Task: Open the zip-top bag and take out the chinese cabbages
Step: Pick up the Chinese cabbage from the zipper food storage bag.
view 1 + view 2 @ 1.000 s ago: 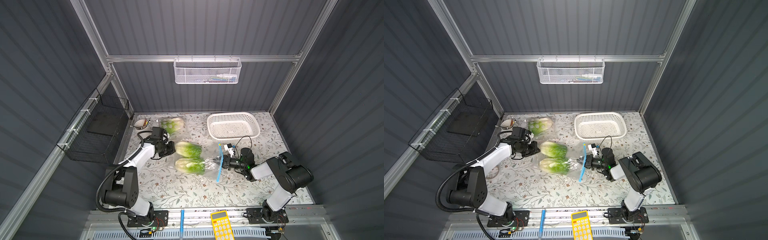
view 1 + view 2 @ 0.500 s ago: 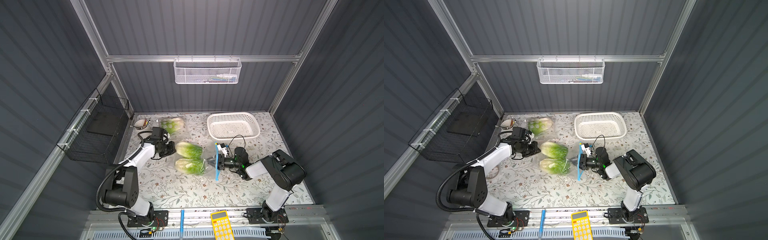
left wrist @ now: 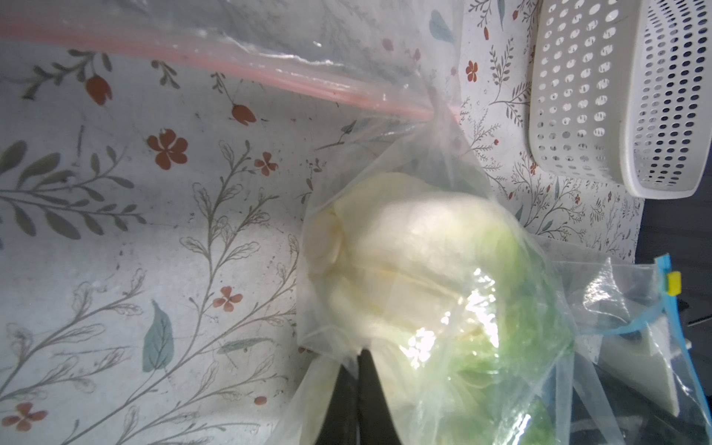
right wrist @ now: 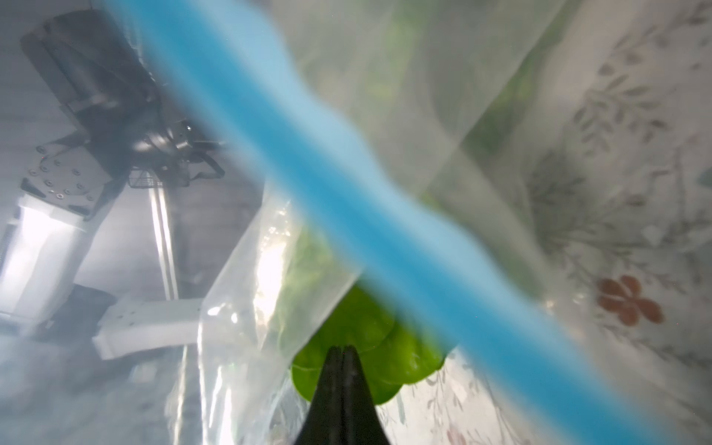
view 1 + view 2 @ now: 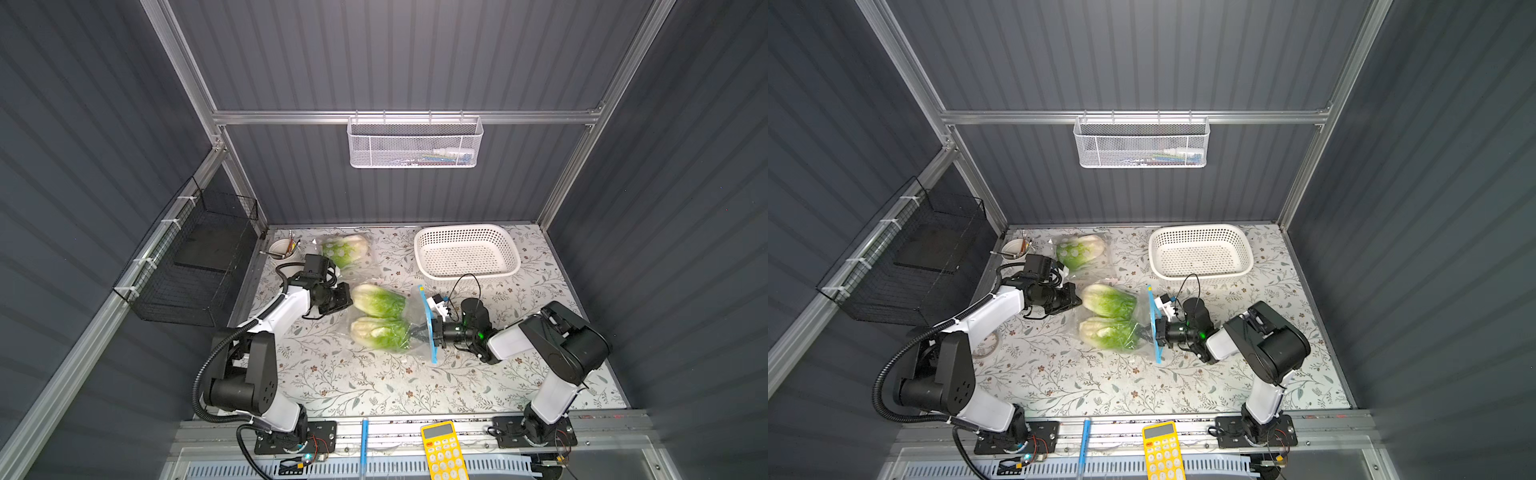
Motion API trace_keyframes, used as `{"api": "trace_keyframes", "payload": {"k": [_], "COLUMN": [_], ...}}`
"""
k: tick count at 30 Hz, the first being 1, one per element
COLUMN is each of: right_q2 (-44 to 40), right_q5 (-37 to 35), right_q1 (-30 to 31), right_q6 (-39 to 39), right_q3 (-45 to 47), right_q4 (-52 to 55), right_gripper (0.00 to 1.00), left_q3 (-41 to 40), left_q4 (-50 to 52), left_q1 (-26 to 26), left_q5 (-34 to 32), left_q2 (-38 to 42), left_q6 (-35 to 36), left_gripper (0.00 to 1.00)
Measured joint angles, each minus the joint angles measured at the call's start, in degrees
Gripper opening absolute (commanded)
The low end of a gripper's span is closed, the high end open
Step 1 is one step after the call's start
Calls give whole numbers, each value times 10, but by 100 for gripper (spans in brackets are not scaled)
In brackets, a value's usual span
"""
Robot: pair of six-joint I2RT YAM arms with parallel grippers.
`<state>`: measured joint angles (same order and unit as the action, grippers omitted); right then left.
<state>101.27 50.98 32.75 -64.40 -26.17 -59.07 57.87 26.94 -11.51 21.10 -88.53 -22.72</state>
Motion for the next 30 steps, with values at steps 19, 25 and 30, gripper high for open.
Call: {"api": "trace_keyframes", "payload": {"k": [19,25,30], "right_q2": [0,0,6], "right_q5": [-2,-9,-13], "right_q1": [26,30,33], "right_q6": [-12,-14,-12], "right_q3": [-17,-26,-37], "right_q4": [-10,-9,-5], "right_gripper": [46,34,20], "left_q3": [-4,-4,-4], "left_q4": [-2,-2,-2], "left_q1": [0,0,0], "left_q5": [2,5,6], "left_q2": [0,0,0], "left_q6": [0,0,-1], "left_gripper": [0,0,0]}}
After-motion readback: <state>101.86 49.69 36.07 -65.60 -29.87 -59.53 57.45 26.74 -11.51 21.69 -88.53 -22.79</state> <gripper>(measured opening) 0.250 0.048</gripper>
